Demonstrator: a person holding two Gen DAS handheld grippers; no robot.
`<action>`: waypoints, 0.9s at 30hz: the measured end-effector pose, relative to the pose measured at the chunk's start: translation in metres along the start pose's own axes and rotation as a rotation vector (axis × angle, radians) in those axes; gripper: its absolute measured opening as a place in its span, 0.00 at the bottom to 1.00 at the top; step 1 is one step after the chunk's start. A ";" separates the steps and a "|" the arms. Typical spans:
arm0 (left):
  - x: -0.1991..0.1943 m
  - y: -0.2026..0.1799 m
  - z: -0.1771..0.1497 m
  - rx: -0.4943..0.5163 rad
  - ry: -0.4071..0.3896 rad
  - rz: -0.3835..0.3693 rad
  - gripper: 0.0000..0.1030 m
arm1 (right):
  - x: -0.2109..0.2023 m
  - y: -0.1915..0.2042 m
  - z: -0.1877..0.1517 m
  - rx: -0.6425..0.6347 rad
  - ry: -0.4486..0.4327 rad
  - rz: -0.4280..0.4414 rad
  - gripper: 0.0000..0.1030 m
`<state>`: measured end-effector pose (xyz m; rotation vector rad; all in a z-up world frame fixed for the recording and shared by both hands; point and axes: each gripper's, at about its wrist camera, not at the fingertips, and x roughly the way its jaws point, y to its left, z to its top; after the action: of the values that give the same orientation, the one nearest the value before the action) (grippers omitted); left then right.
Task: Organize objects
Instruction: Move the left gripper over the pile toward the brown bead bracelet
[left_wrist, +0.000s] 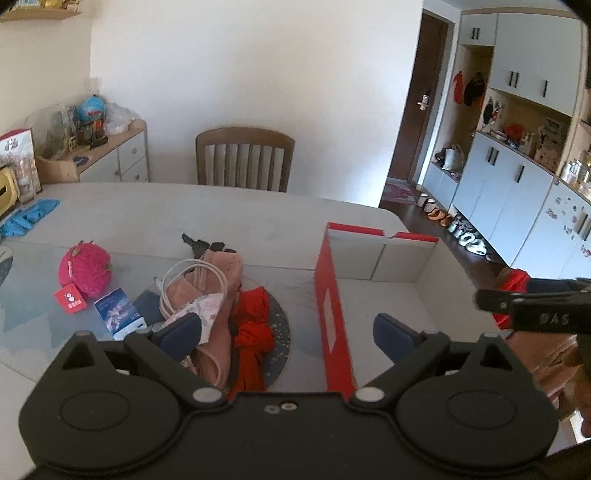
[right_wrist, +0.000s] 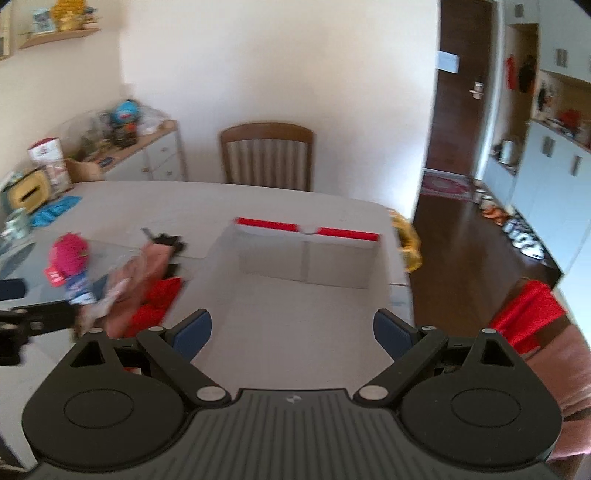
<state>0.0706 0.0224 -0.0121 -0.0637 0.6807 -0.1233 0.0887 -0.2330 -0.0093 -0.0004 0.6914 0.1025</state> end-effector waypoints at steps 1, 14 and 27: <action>0.003 0.003 0.001 -0.004 0.003 0.000 0.94 | 0.003 -0.006 0.001 0.015 0.009 -0.014 0.93; 0.052 0.056 -0.005 -0.030 0.088 0.089 0.82 | 0.045 -0.049 -0.007 0.086 0.122 -0.106 0.92; 0.092 0.103 -0.033 -0.056 0.195 0.149 0.73 | 0.079 -0.061 -0.015 0.099 0.225 -0.152 0.89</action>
<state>0.1299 0.1112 -0.1054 -0.0550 0.8810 0.0337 0.1450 -0.2869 -0.0731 0.0309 0.9183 -0.0787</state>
